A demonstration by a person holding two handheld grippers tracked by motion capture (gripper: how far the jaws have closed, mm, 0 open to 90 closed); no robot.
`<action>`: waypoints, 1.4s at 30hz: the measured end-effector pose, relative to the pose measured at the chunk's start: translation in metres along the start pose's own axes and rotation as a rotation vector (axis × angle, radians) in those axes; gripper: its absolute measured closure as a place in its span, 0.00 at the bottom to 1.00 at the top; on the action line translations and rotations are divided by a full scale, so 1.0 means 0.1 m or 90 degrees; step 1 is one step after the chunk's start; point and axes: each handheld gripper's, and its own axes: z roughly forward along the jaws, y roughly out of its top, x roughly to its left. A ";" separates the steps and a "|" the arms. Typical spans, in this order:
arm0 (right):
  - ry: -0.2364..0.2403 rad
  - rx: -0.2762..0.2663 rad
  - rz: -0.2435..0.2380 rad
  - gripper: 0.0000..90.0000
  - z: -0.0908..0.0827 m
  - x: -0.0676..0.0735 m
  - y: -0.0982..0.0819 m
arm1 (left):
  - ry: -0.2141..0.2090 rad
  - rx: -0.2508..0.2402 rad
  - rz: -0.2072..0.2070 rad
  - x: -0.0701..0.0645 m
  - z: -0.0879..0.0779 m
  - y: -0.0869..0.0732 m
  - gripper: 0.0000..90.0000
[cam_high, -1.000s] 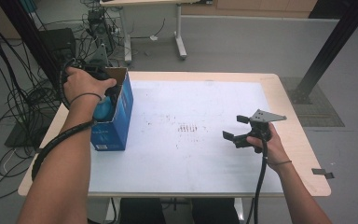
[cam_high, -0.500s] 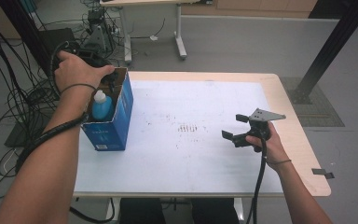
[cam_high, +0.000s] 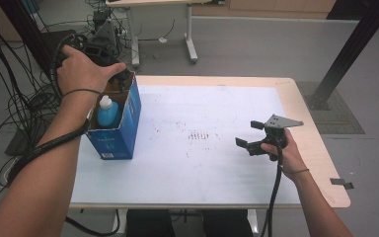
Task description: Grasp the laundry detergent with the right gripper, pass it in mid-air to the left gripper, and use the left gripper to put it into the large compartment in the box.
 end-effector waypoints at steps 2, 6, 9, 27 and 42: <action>-0.001 0.001 0.003 0.02 0.00 0.00 0.00 | 0.004 -0.003 0.014 -0.07 0.00 -0.02 0.08; -0.002 0.000 0.003 0.02 -0.01 0.00 0.00 | -0.017 -0.025 0.042 -0.18 0.01 -0.09 0.08; -0.005 0.000 0.004 0.02 -0.02 0.01 0.00 | -0.031 -0.028 0.067 -0.27 0.04 -0.11 0.08; -0.037 0.008 0.011 0.02 -0.07 0.01 0.02 | -0.103 -0.041 0.213 -1.00 0.20 -0.29 0.08; -0.060 0.015 0.019 0.02 -0.09 0.01 0.02 | -0.148 -0.023 0.282 -1.48 0.69 -0.58 0.08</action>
